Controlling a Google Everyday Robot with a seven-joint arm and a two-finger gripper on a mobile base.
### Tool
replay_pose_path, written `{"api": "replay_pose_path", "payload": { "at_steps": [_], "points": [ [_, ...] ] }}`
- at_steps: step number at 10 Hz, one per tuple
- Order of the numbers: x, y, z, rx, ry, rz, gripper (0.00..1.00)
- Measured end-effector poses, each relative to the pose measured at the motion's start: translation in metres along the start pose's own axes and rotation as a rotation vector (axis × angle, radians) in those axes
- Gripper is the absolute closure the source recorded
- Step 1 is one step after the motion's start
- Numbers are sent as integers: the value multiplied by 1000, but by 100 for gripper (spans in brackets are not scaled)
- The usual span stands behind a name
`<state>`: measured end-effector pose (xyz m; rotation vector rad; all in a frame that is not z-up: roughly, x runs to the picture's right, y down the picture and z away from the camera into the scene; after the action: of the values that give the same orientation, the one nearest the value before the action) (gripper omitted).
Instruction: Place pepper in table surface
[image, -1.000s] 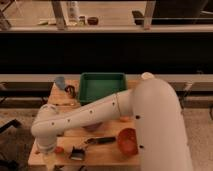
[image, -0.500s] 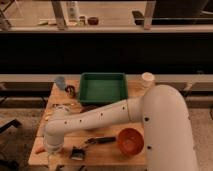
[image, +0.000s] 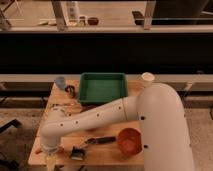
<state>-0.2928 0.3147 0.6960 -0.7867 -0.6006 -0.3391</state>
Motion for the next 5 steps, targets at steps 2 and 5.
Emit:
{"api": "replay_pose_path", "payload": {
  "at_steps": [2, 5],
  "points": [
    [0, -4, -3, 5, 1, -4, 20],
    [11, -18, -3, 11, 20, 20, 20]
  ]
}}
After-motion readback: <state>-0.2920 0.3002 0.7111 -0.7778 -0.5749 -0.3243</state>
